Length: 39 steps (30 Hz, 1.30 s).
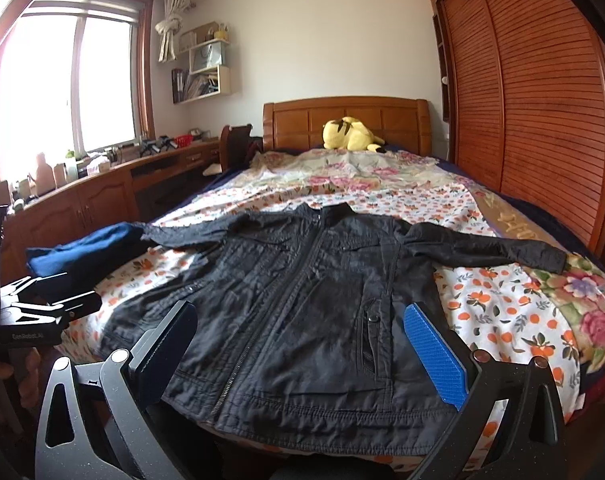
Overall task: Fold large clothes
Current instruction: 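Grasp the jacket's front panel edge with the left gripper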
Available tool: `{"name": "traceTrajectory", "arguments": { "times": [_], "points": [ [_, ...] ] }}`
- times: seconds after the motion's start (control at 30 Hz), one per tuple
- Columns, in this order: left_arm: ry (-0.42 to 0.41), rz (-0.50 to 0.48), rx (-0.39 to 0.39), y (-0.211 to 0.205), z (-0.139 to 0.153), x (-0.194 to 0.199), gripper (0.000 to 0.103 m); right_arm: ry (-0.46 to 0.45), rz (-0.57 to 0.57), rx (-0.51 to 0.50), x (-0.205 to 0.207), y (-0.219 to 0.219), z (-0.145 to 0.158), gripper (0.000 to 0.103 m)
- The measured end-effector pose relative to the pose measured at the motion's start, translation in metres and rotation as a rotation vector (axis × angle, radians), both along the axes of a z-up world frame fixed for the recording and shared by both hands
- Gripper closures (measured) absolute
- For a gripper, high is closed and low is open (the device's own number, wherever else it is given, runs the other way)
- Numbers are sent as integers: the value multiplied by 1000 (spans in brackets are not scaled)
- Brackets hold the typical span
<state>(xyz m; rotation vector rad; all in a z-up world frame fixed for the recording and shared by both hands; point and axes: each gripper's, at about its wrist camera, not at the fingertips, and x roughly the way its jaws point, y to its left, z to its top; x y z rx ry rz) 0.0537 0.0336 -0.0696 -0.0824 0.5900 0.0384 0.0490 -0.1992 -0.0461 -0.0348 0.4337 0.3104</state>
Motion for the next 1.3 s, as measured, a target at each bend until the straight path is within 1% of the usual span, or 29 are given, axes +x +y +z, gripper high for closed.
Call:
{"name": "traceTrajectory", "arguments": {
  "times": [0.1,0.17,0.37,0.47,0.53,0.63,0.77,0.87,0.97,1.03,1.1,1.2,1.3],
  "points": [
    [16,15,-1,8,-11,11,0,25,1,-23,15,6,-7,0],
    [24,17,-24,16,-19,20,0,43,9,-29,26,8,-11,0],
    [16,46,-38,41,-38,34,0,44,23,-44,53,17,-21,0],
    [16,53,-43,54,-51,41,0,52,36,-34,73,26,-33,0],
    [26,68,-46,65,-59,48,0,62,44,-45,91,33,-43,0],
    [42,73,-72,82,-68,62,0,73,63,-55,118,44,-49,0],
    [45,88,-48,102,-69,79,0,72,95,-59,146,60,-45,0],
    [48,103,-59,117,-68,90,0,75,116,-54,168,74,-41,0],
    [44,125,-49,129,-68,96,0,71,144,-45,187,92,-39,0],
    [58,126,-73,140,-71,104,0,93,165,-44,206,109,-42,0],
    [68,130,-78,147,-73,109,0,121,184,-36,224,126,-46,0],
    [86,137,-54,157,-75,121,4,154,189,-70,248,152,-53,0],
    [108,129,-63,165,-76,134,12,172,173,-102,262,162,-65,0]
  ]
}}
